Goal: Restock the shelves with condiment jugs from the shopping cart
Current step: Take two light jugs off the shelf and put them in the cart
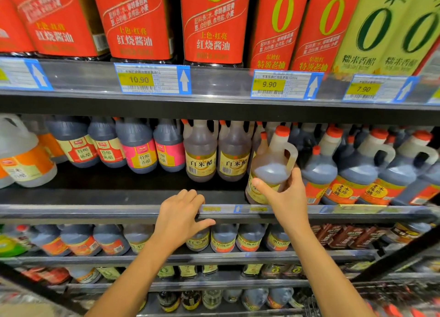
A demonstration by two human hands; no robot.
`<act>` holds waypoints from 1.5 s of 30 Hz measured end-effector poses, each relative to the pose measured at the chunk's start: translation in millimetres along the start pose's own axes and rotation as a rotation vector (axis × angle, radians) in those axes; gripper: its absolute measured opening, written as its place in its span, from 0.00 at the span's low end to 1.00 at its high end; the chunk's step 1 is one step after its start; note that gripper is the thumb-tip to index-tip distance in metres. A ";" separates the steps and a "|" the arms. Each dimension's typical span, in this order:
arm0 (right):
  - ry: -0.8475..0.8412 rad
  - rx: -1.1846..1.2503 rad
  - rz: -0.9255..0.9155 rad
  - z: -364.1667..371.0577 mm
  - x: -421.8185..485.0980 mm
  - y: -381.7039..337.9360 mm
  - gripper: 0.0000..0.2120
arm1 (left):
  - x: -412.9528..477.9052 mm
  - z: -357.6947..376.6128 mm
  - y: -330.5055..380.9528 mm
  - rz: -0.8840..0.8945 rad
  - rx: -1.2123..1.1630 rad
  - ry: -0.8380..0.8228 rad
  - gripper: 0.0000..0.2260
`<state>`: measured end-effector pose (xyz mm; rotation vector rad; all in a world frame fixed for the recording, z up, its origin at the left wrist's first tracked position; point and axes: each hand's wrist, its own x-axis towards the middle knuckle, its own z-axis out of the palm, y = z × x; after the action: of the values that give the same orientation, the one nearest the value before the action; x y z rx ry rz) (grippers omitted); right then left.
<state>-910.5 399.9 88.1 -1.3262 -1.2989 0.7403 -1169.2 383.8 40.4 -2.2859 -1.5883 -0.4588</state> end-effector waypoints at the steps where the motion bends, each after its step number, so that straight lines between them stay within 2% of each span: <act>1: -0.001 -0.014 0.003 0.3 -2.6 3.8 0.35 | -0.2 0.3 0.0 0.004 0.002 0.000 0.22; 3: 0.029 -0.054 0.021 1.7 -7.7 12.4 0.41 | -0.6 0.5 0.2 0.005 0.007 0.000 0.22; 5: 0.067 -0.103 0.016 2.9 -13.2 16.4 0.43 | -1.0 0.5 0.5 0.004 0.009 0.003 0.22; 13: 0.235 -0.052 0.012 6.8 -26.5 9.5 0.36 | -2.3 2.4 0.9 0.000 0.001 0.008 0.22; 19: 0.286 -0.196 -0.018 3.7 -27.3 10.0 0.32 | -2.4 2.3 1.8 -0.001 -0.006 0.025 0.22; 25: 0.295 -0.241 -0.019 2.4 -27.6 15.1 0.35 | -3.1 0.9 2.6 -0.003 -0.001 0.003 0.22; 32: 0.293 -0.321 -0.010 -1.2 -28.7 15.2 0.34 | -2.9 -0.7 3.1 -0.007 -0.007 -0.031 0.22; 35: 0.243 -0.409 -0.012 -3.1 -29.0 14.7 0.33 | -2.0 -2.1 3.1 -0.010 -0.010 -0.039 0.22; 40: 0.035 -0.660 -0.064 -13.5 -40.0 12.8 0.28 | 1.4 -4.3 1.6 0.005 -0.073 -0.074 0.19; 45: -0.121 -0.928 -0.084 -40.0 -74.3 5.6 0.22 | -2.1 -21.6 23.4 0.074 -0.273 0.029 0.13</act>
<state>-886.9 320.0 73.5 -1.9410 -1.8887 0.1223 -1149.6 365.0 57.0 -2.5129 -1.5009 -0.7258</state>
